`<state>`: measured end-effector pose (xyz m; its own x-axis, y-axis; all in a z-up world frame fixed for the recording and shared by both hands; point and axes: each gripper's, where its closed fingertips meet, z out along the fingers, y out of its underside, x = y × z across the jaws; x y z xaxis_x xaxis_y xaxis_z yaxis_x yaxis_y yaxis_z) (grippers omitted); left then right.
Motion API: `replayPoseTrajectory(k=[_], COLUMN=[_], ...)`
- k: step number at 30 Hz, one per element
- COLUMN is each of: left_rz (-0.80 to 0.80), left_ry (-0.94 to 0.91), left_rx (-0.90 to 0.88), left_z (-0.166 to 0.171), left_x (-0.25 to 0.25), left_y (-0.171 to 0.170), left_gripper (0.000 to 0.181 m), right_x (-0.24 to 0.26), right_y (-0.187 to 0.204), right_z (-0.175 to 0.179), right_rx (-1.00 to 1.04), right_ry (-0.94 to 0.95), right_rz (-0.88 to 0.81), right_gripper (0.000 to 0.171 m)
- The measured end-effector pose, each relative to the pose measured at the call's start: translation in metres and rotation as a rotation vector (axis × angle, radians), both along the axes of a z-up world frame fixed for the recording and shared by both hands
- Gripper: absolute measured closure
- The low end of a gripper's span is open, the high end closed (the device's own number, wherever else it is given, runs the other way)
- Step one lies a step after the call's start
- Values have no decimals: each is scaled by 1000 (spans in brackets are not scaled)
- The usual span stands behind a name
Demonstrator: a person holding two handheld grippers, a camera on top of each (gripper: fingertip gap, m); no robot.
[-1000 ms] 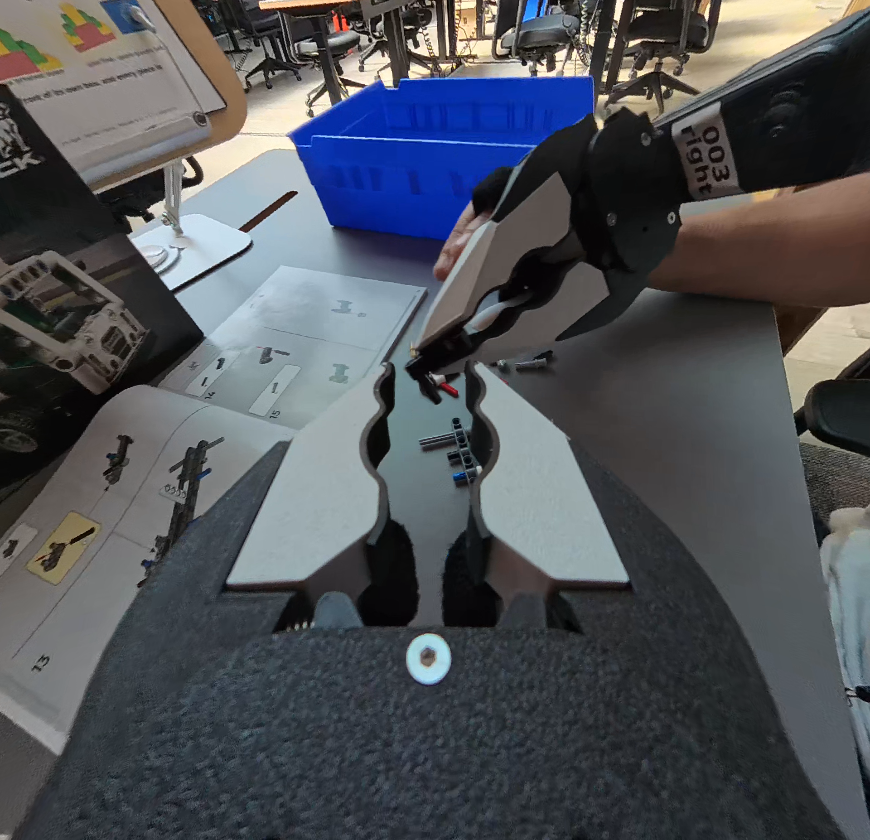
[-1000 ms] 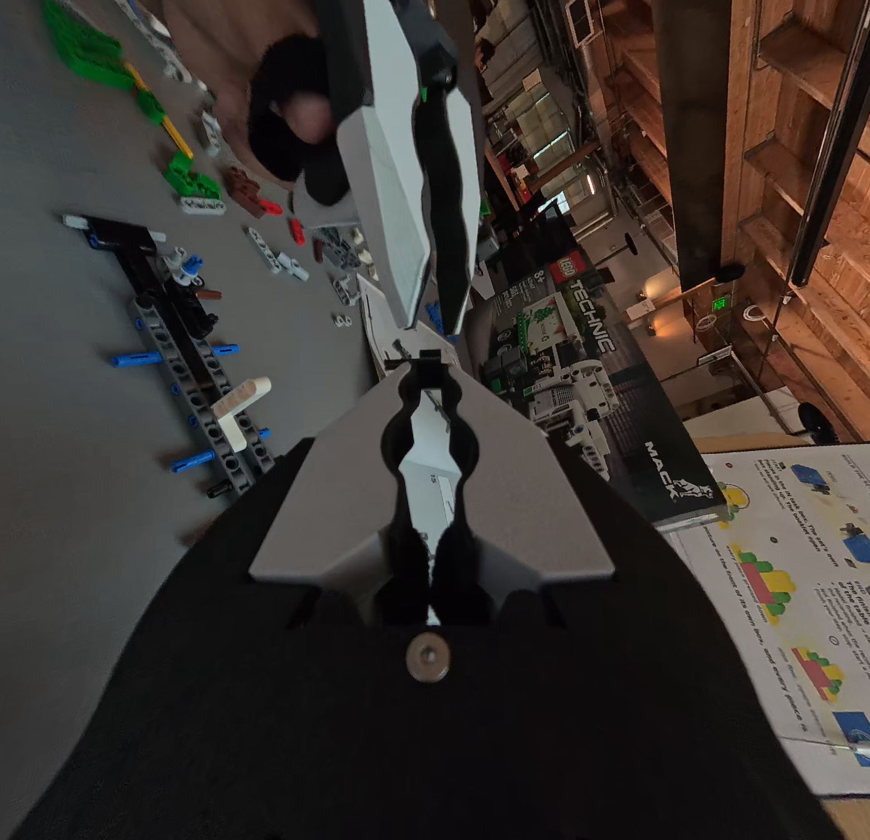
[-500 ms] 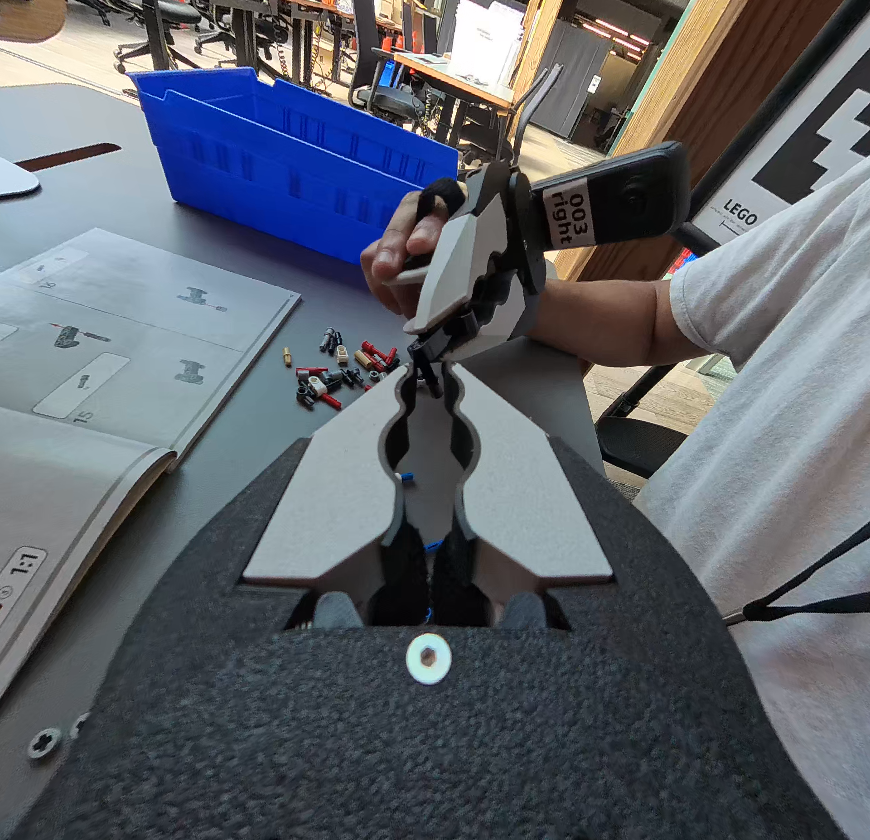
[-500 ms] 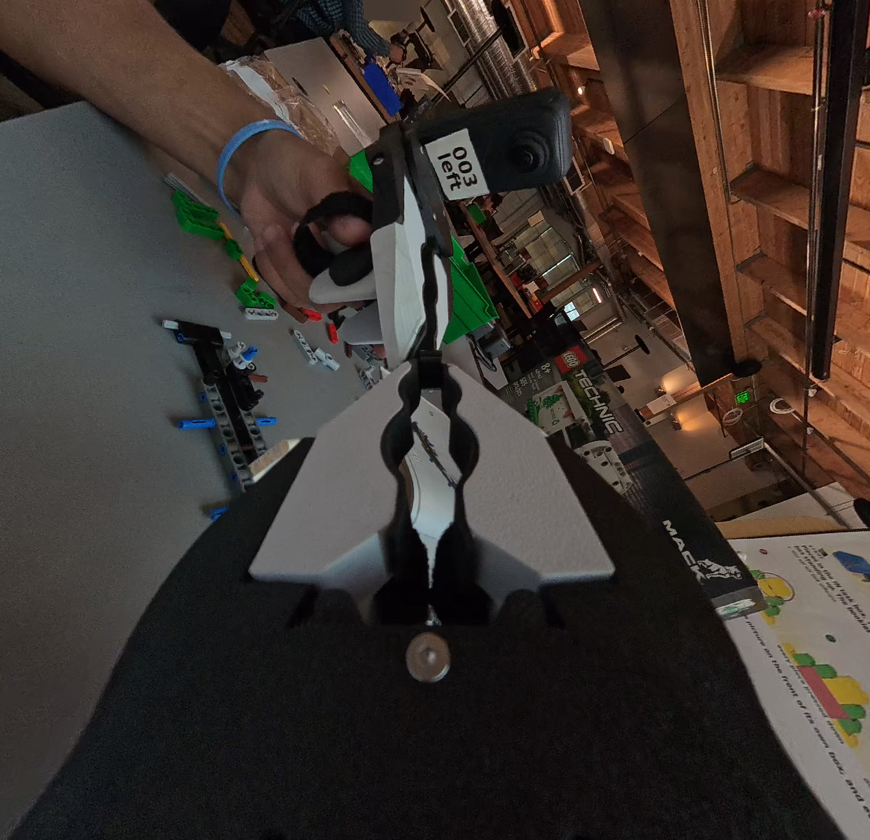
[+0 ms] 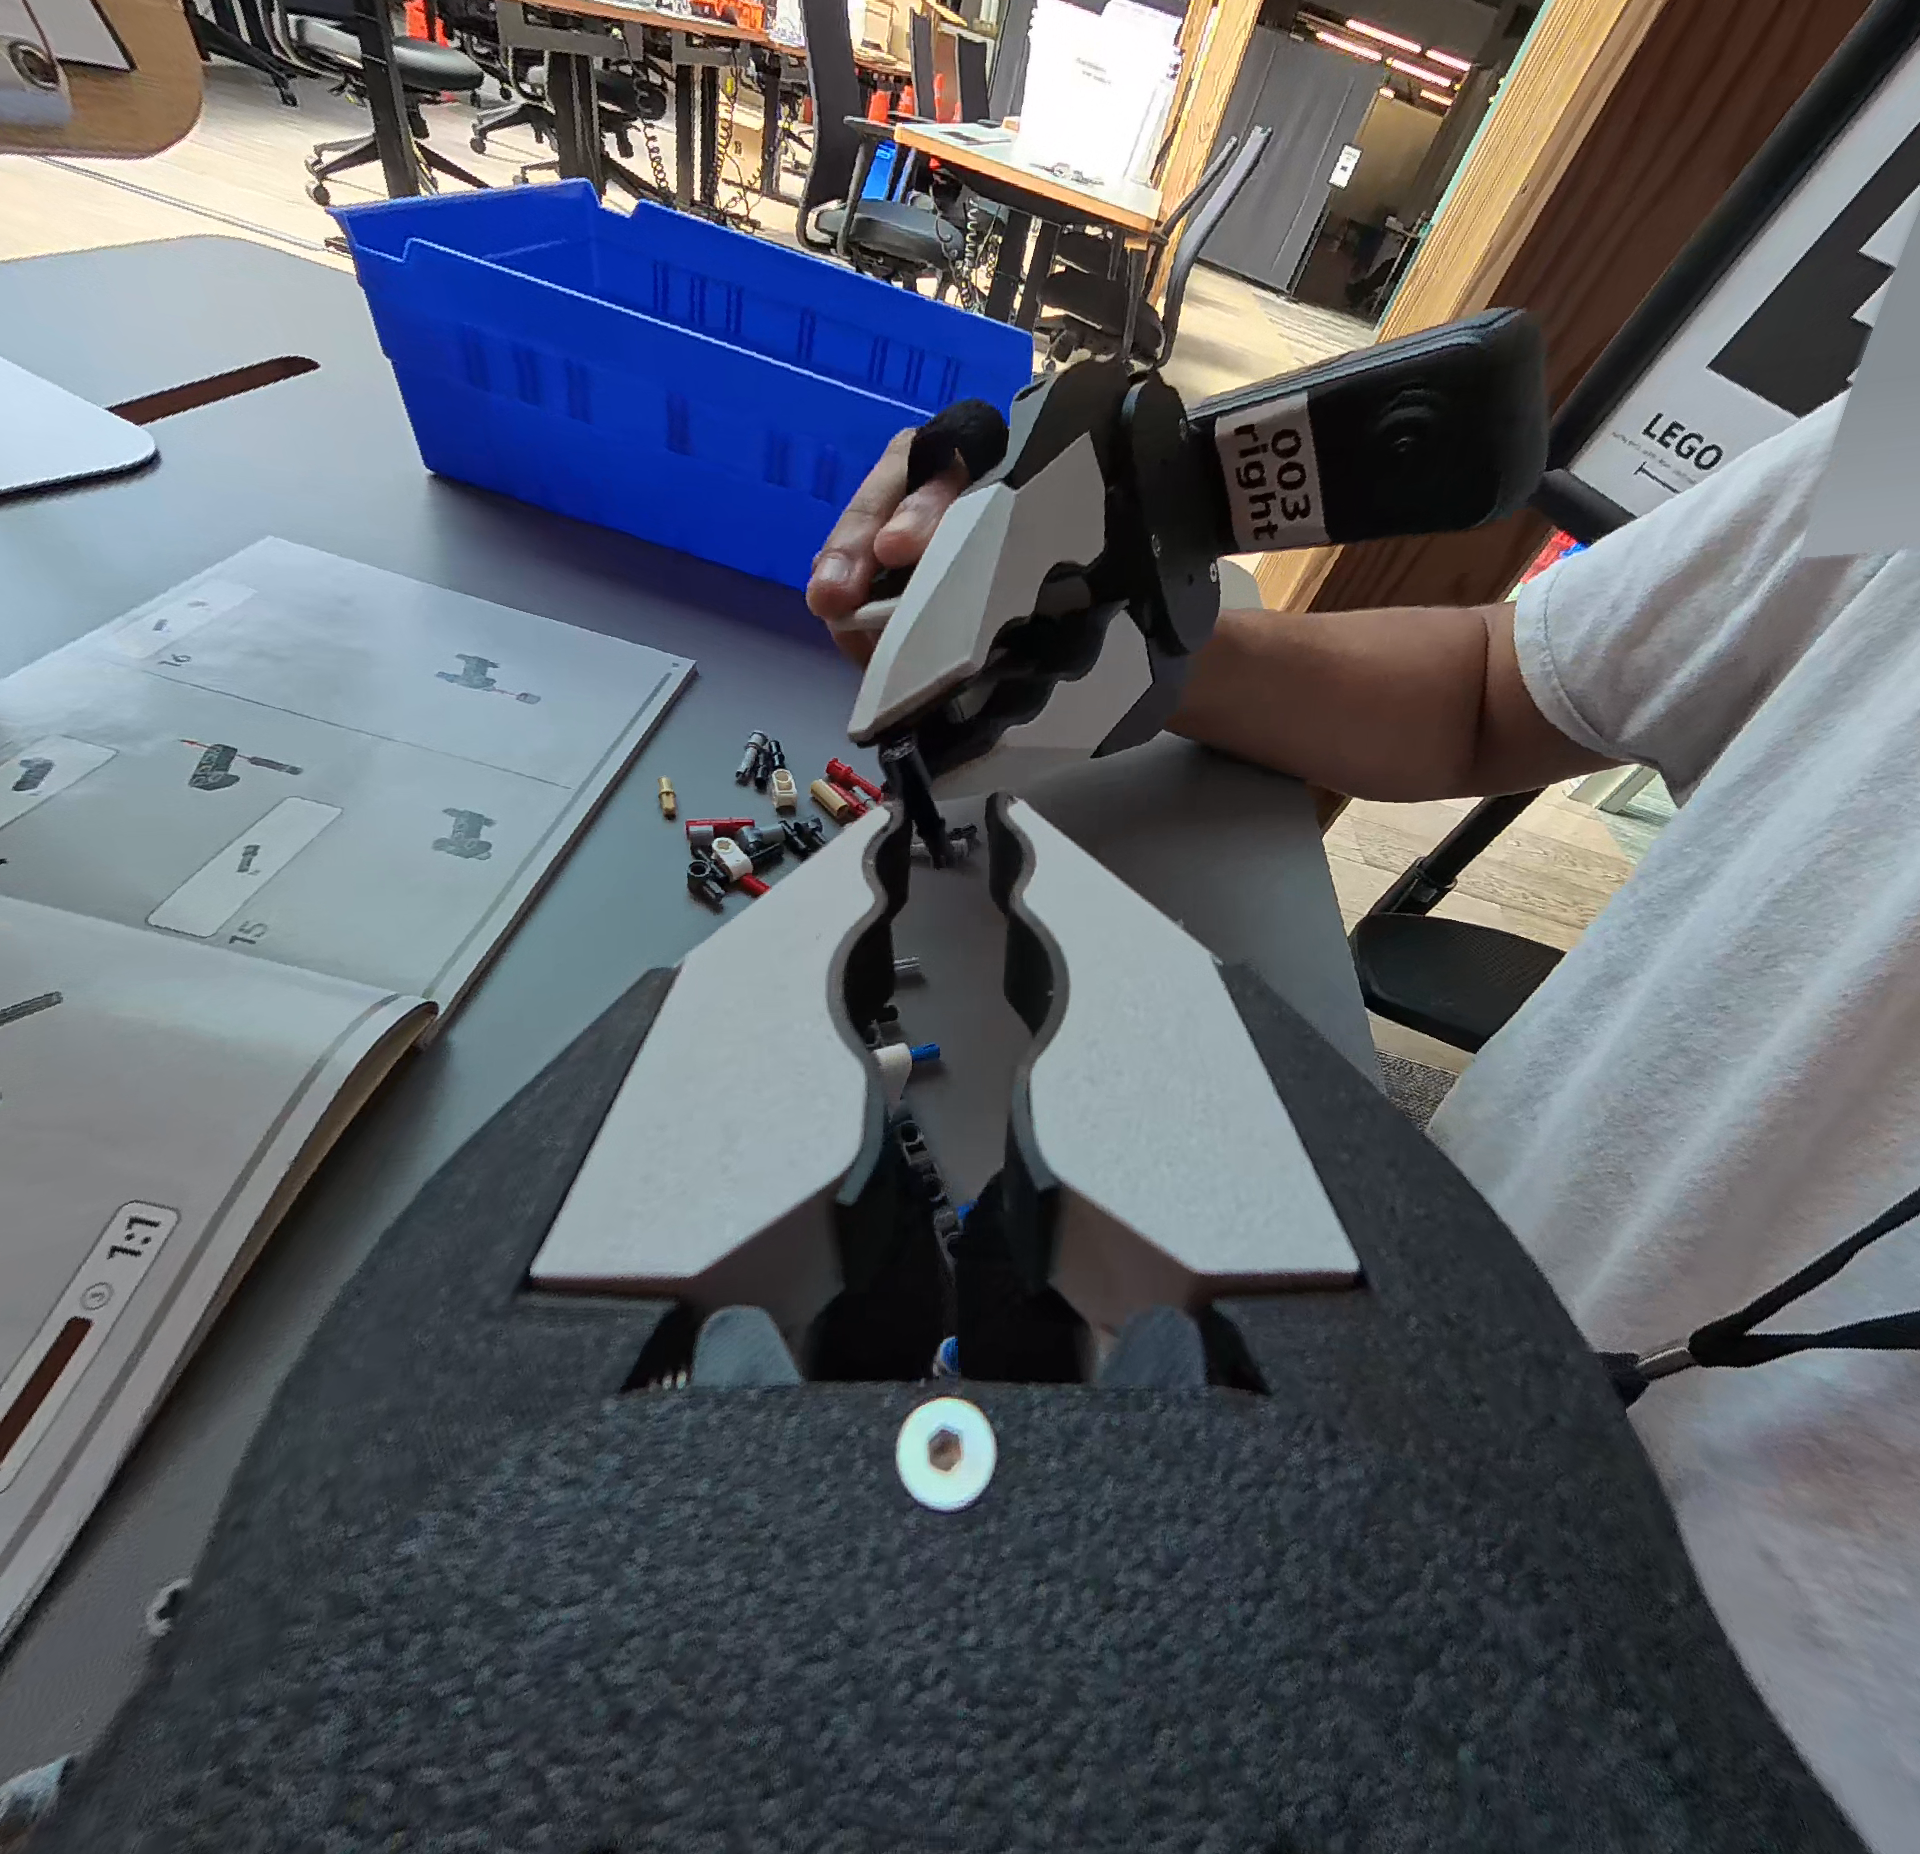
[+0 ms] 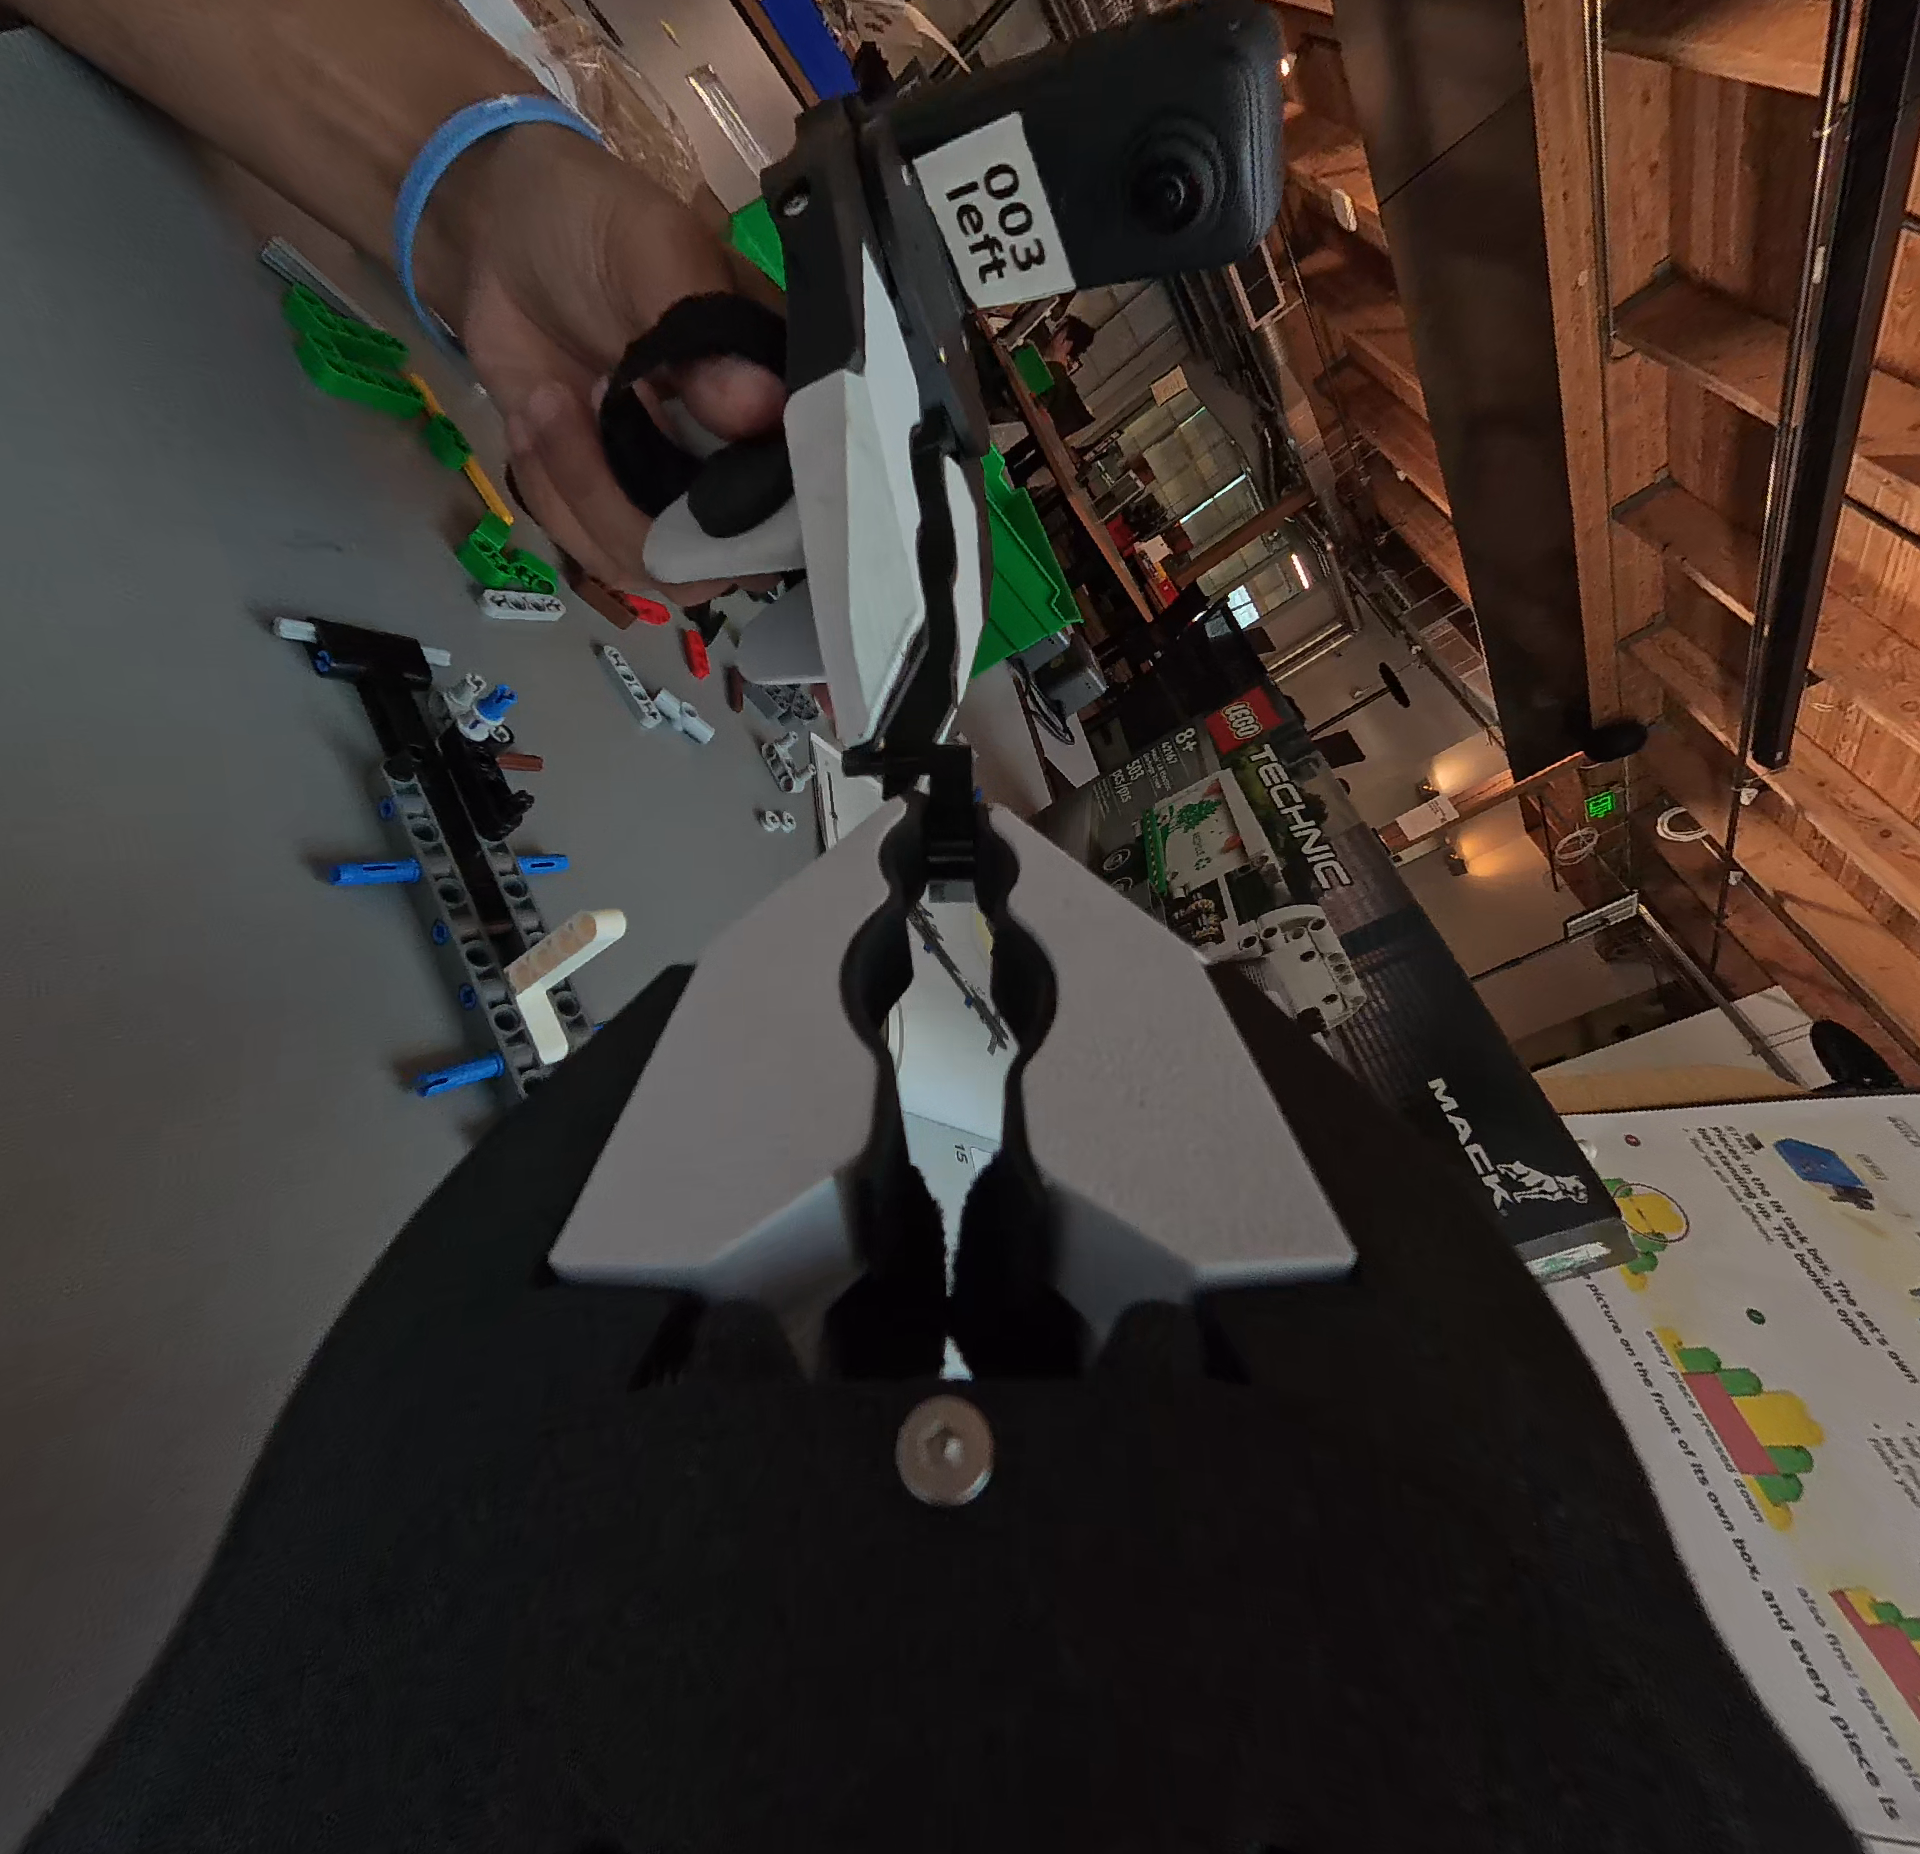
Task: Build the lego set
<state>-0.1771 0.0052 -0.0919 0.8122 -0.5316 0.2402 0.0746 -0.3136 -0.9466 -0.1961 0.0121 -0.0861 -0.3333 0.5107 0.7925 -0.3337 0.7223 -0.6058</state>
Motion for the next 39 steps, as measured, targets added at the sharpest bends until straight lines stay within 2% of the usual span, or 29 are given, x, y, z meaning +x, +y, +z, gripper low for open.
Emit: replayPoseTrajectory(k=[5, 7, 12, 15, 17, 19, 24, 27, 31, 33, 39], left_rz=[2, 15, 50, 106, 154, 198, 203, 200, 220, 252, 301], left_ry=[-6, -4, -9, 63, 135, 192, 202, 180, 171, 178, 192], left_rx=[-10, -5, -16, -42, -42, -51, -64, -59, -58, -45, -36], left_z=[-2, -2, -4, -14, -18, -22, -25, -22, -20, -18, -15], left_x=[0, -3, -9, -17, -26, -34, -35, -33, -36, -39, -46], left_y=[1, 2, 5, 9, 11, 13, 13, 13, 14, 15, 18], left_gripper=[169, 176, 177, 178, 178, 178, 178, 178, 178, 178, 178], right_x=[0, 1, -4, -7, -8, -9, -15, -18, -22, -23, -28], right_y=[0, -1, 2, 7, 6, 9, 15, 18, 22, 24, 28], right_z=[-3, -2, -4, -16, -25, -25, -30, -35, -30, -26, -21], right_rx=[25, 14, -43, -71, -89, -102, -127, -108, -92, -140, -146], right_ry=[12, 14, 11, -83, -161, -171, -205, -214, -202, -263, -219], right_rz=[-3, 3, -69, -148, -143, -155, -199, -232, -289, -321, -426], right_gripper=[167, 167, 166, 163, 154, 154, 155, 162, 166, 166, 166])
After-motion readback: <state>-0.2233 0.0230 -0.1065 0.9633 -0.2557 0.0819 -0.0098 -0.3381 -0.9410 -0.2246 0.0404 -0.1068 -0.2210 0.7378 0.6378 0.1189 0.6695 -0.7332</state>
